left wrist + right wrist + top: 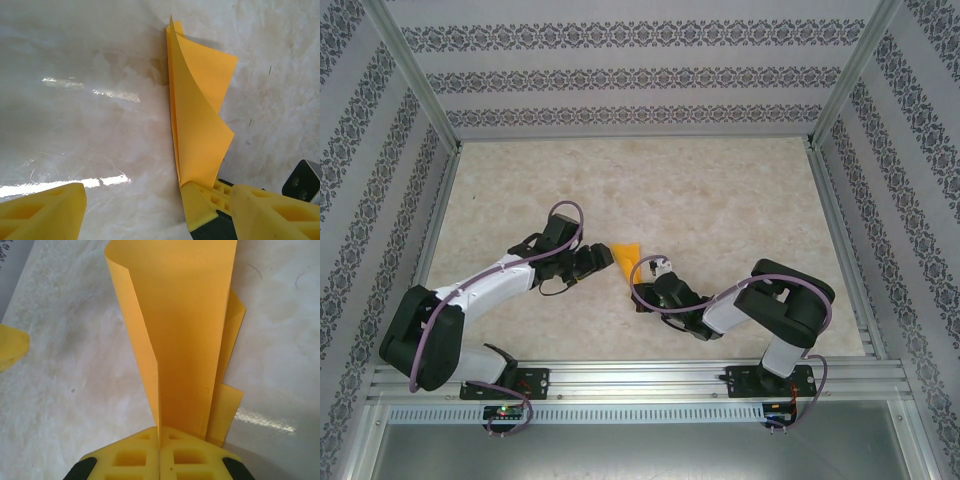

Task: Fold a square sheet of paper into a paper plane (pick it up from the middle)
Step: Fold the wing for the fifth time at the center of the table.

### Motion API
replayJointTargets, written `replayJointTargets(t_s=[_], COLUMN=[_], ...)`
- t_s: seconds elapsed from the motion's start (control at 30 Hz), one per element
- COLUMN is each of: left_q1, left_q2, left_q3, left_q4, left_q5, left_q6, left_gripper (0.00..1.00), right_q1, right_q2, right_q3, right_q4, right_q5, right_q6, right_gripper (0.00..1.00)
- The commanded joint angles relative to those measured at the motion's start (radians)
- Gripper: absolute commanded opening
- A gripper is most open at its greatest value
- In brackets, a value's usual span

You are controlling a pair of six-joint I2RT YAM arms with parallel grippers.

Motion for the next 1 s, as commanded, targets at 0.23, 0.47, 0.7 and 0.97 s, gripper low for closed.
replayJointTargets(t_s=[0.23,0.47,0.7,0.97], left_q1=[-0.029,-0.068,-0.09,-0.103], left_q2=[0.096,0.23,0.33,0.401], left_q3=[0.052,0.124,0.174,0.21], left_q4=[0.122,0.205,0.277,0.273], left_q5=[0.104,0.171,0.196,0.206], left_q6=[0.01,-0.002,-0.005,0.011], left_gripper=[0.68,0.54,0.52,0.49], right_q1=[-0.006,-0.006,-0.006,-0.006], right_q2=[0.047,0.043,0.041,-0.025], right_q3=[-0.046,-0.051,-0.052,-0.037], right_q4=[0.113,0.109,0.098,-0.056], right_q5=[0.003,0.011,0.004,0.021], right_q6=[0.05,0.066,0.089,0.099], right_gripper=[0.09,0.1,0.14,0.22])
